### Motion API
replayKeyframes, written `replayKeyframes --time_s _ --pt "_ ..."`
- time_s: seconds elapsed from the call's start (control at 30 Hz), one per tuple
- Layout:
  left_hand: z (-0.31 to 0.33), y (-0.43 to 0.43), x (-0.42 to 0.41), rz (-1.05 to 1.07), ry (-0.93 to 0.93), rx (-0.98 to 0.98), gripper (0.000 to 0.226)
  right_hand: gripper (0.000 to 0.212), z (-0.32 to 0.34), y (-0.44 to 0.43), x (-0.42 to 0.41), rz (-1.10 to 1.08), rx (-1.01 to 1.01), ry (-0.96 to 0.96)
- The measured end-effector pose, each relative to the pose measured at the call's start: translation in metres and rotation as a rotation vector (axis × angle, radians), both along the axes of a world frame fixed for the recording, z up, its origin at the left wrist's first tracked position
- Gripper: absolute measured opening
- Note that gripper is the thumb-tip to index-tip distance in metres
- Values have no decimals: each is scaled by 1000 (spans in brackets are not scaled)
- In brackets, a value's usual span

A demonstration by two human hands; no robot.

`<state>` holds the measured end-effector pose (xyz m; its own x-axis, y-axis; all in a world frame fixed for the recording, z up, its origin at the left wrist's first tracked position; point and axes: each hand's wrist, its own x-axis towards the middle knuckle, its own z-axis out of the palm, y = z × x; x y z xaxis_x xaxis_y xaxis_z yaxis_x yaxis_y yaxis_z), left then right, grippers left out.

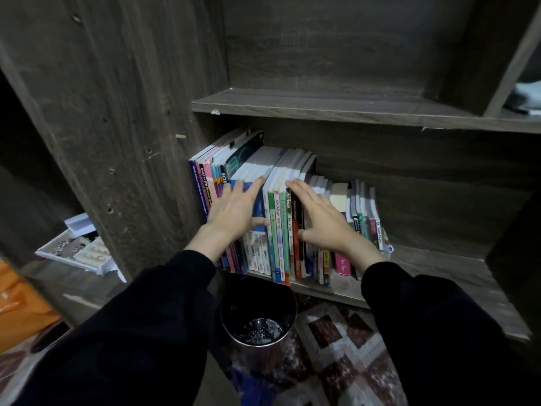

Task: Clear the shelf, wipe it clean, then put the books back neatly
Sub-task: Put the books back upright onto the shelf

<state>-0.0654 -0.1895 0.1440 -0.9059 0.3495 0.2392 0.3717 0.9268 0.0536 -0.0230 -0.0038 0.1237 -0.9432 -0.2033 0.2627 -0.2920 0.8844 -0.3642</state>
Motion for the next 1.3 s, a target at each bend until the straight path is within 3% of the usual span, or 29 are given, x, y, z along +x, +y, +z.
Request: replayKeyframes --time_s 0.27,0.43,0.53,0.6,0.73,0.8,0.9,1.03,1.3 --pt "8 28 13 104 58 3 92 75 -32 28 23 -383 246 91" --pt "0 44 19 207 62 127 78 84 -43 41 34 -367 242 8" --pt "-9 51 24 207 220 204 69 88 -42 46 33 -346 247 -8" --pt "-21 60 31 62 357 234 64 89 -42 48 32 -333 241 -1" --pt "-39 79 40 -214 410 56 58 85 -40 50 32 -317 230 4" --pt "-40 85 38 -184 310 -50 69 84 -41 51 31 -312 228 4" --pt "-43 91 32 -97 310 -193 84 85 -45 52 31 -318 268 36" --pt "-53 92 25 -80 338 -187 77 91 -50 52 30 -340 299 79" --pt "-68 90 16 -132 419 -142 69 82 -53 57 26 -317 305 93"
